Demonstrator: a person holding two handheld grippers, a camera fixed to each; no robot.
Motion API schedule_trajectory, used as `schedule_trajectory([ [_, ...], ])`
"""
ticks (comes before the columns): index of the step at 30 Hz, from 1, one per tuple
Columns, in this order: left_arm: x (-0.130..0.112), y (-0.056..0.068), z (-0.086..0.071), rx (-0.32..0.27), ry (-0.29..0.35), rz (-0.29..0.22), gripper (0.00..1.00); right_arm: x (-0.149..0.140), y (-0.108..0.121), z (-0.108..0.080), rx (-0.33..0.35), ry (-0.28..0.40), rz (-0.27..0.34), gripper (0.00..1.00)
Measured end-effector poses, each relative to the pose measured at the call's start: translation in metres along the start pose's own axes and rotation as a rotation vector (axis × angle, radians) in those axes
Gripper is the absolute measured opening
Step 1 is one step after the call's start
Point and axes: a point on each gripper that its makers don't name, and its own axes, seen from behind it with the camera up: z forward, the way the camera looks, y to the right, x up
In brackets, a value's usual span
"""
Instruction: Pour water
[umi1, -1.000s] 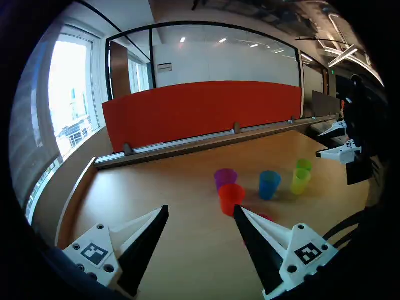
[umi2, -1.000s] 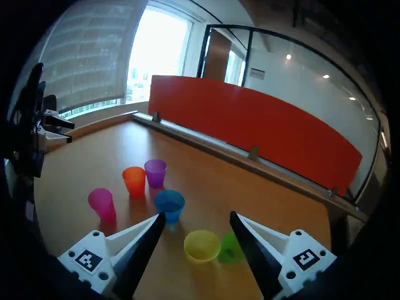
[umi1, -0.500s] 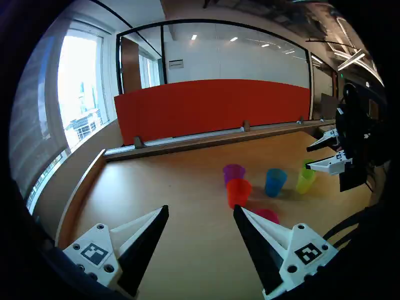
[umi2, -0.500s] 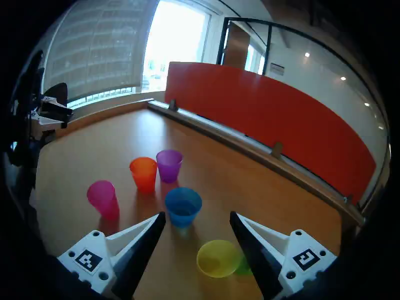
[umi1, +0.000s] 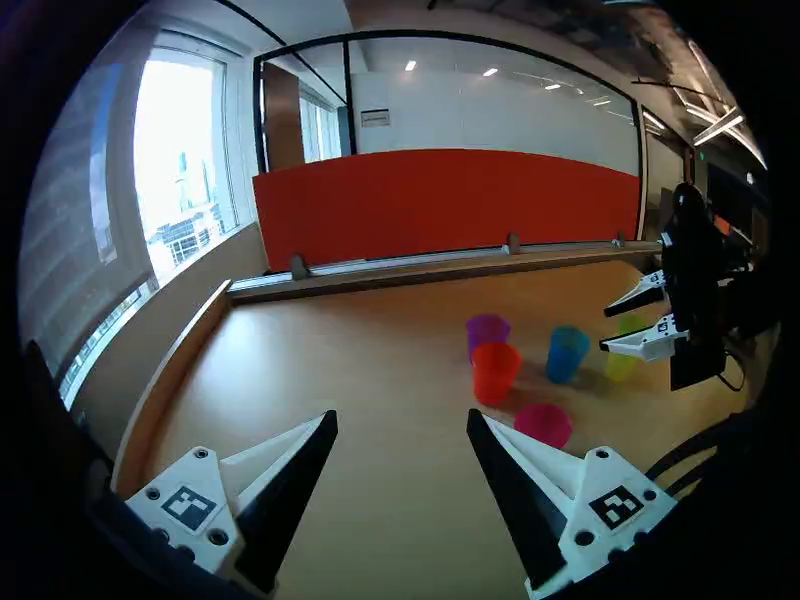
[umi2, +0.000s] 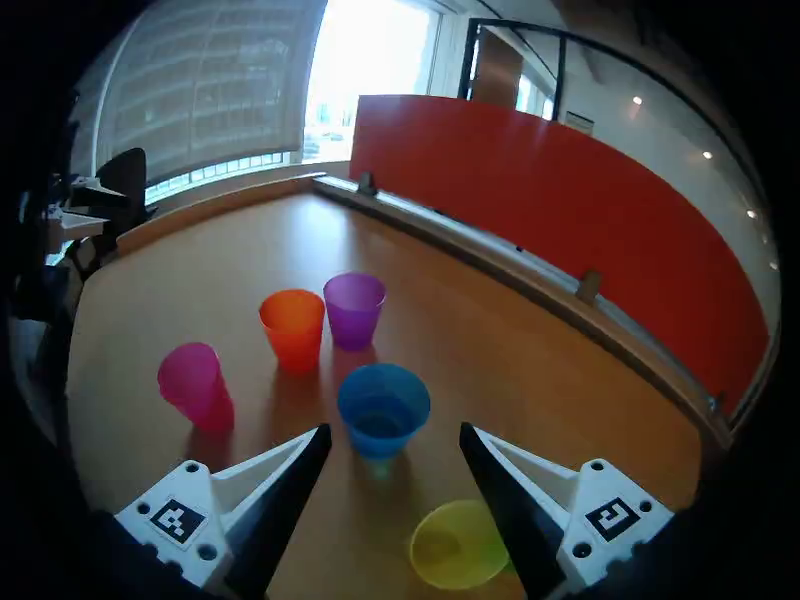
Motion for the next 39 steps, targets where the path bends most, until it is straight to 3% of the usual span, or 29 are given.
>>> schedule_trajectory([
  [12,-0.007,-0.005,-0.003,0.024,-0.014,-0.013,0.96,-0.013,-0.006,0.029,0.029,-0.058,-0.012,1.00],
  [39,-0.023,-0.010,-0.001,0.041,-0.036,-0.041,0.97,-0.027,-0.010,0.067,0.035,-0.155,0.015,1.00],
])
